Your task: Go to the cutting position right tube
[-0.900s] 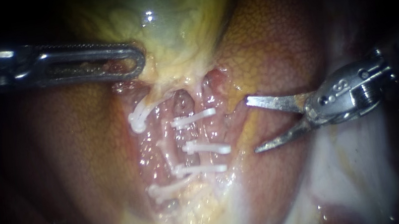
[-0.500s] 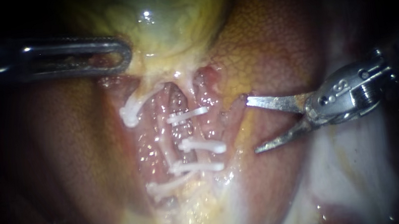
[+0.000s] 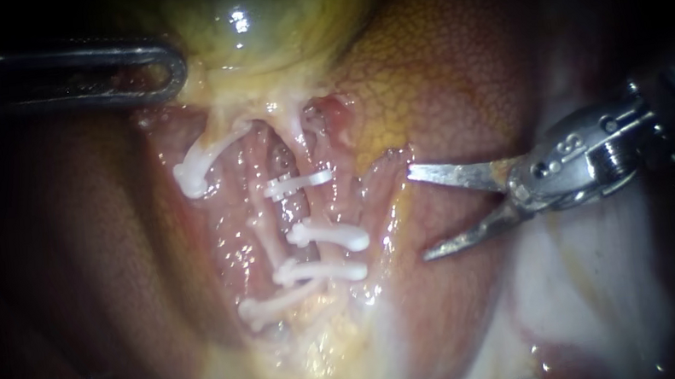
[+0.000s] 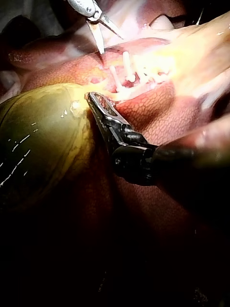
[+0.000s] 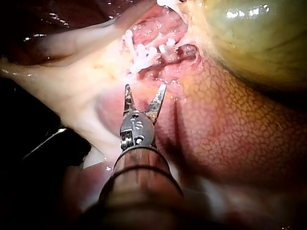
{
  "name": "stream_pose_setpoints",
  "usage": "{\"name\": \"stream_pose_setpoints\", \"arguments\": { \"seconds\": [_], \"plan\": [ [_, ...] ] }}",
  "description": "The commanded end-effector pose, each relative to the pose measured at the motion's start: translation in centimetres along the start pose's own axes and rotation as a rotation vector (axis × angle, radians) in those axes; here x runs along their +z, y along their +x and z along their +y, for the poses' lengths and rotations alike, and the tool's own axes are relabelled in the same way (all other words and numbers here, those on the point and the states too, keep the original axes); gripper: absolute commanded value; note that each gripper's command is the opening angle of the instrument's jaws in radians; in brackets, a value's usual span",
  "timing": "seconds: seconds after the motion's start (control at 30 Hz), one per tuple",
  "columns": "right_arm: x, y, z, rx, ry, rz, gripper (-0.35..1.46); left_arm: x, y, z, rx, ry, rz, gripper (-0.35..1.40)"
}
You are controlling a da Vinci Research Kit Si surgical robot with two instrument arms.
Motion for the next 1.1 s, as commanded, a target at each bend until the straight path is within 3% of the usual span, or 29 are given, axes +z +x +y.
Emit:
{"name": "stream_pose_setpoints", "arguments": {
  "seconds": [0.03, 0.2, 0.5, 0.8, 1.1],
  "plan": [
    [0.00, 0.02, 0.00, 0.041, 0.010, 0.004, 1.29, 0.00, 0.00, 0.00, 0.000, -0.001, 0.000, -0.35],
    [0.05, 0.10, 0.01, 0.204, 0.055, 0.022, 1.24, 0.01, 0.00, -0.01, 0.000, -0.001, 0.000, -0.35],
    [0.23, 0.11, 0.07, 0.357, 0.123, 0.038, 1.19, 0.02, 0.01, -0.03, -0.001, -0.003, -0.001, -0.35],
    [0.43, 0.04, 0.15, 0.406, 0.176, 0.042, 1.04, 0.04, 0.02, -0.04, 0.000, -0.005, -0.002, -0.35],
    [0.71, -0.03, 0.19, 0.425, 0.237, 0.043, 1.02, 0.05, 0.02, -0.04, 0.000, -0.006, -0.002, -0.35]
  ]
}}
